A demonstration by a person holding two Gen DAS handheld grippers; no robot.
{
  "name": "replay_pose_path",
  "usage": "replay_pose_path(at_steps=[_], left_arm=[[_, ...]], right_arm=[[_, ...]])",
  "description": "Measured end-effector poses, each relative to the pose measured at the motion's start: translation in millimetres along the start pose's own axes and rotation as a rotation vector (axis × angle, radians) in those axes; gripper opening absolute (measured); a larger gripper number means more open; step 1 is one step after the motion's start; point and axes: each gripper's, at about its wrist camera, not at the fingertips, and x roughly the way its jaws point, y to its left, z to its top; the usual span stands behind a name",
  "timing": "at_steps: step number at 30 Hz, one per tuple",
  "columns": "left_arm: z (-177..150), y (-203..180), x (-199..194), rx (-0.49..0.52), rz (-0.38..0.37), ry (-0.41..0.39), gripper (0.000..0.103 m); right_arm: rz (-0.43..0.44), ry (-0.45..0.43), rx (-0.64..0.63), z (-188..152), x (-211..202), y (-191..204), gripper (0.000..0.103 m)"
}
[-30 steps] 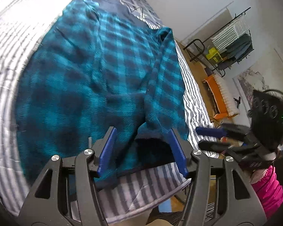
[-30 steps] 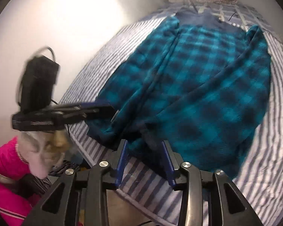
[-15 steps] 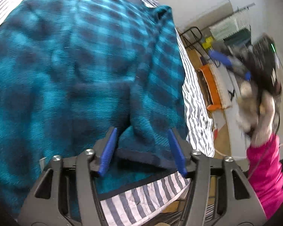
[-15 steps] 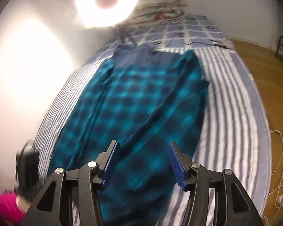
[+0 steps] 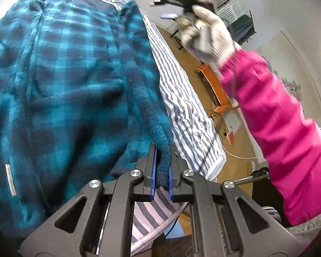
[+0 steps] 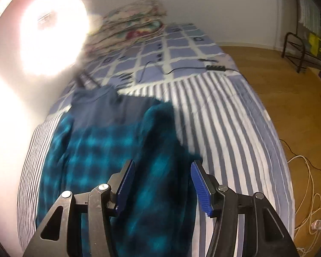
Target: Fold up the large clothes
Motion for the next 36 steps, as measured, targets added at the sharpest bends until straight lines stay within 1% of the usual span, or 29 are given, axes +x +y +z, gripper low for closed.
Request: replay_pose_path(at_steps=[4,6,8,9,13,14,15,16,17,18,22,25,28,30,32,34,35,36], left_arm=[[-1.9,1.4,3.7,0.003,-0.007,0.015,0.006],[-3.6,3.6,6.5,0.009,-0.004,0.023,0.006],[-5.0,6.6,8.6,0.010,0.004,0.027,0.006],[-0.7,8.2,12.3,0.005,0.006,0.030,0.006],[0.9,13.6,18.6,-0.006,0.009,0.040,0.006],[0.7,15.6,19.1,-0.009,0.008,0.041,0.006],[0.9,17.6,18.7,-0.011,0.008,0.042,0.006],[0.8,19.6,17.8,-0.017,0.006,0.040,0.006],[1.5,19.7,18.3,-0.023,0.004,0.037,0.006],[2.0,20.9,16.4,-0.030,0.002,0.032,0.006],[-5.5,25.1,12.6,-0.053,-0.003,0.018,0.006],[-7.2,28.9,11.7,-0.068,0.001,0.006,0.006],[-8.4,33.0,10.2,-0.072,0.014,0.001,0.006],[-11.7,35.2,10.6,-0.080,0.018,0.011,0.006],[-15.4,37.3,13.1,-0.082,0.025,0.023,0.006],[-16.7,37.9,17.3,-0.087,0.028,0.030,0.006],[-16.9,37.9,18.7,-0.088,0.029,0.032,0.006],[-17.4,37.9,19.3,-0.087,0.032,0.033,0.006]], right_arm=[[0.019,-0.009,0.031,23.8,26.5,6.7,0.057],[0.033,0.001,0.016,31.2,40.2,19.3,0.057],[0.038,0.032,-0.023,33.9,56.6,35.7,0.057],[0.020,0.051,-0.049,33.5,64.7,43.8,0.057],[-0.096,0.130,-0.185,28.6,101.3,77.8,0.057],[-0.118,0.145,-0.212,27.2,108.6,82.5,0.047],[-0.147,0.161,-0.250,23.9,116.8,88.0,0.032],[-0.168,0.181,-0.279,21.0,123.0,91.2,0.005],[-0.199,0.199,-0.306,17.8,128.9,93.2,0.005],[-0.217,0.192,-0.318,16.6,128.9,93.5,0.005],[-0.192,0.102,-0.281,31.2,105.1,92.1,0.003],[-0.136,0.023,-0.254,46.7,90.8,102.7,0.003],[-0.046,-0.008,-0.282,51.7,92.9,128.3,0.003],[-0.006,-0.004,-0.330,46.2,103.7,150.9,0.003],[0.015,0.025,-0.381,34.6,122.1,169.7,0.003],[0.028,0.072,-0.414,22.5,143.7,184.2,0.003],[0.046,0.103,-0.419,17.2,153.6,187.3,0.005],[0.047,0.125,-0.419,12.6,159.7,189.8,0.008]])
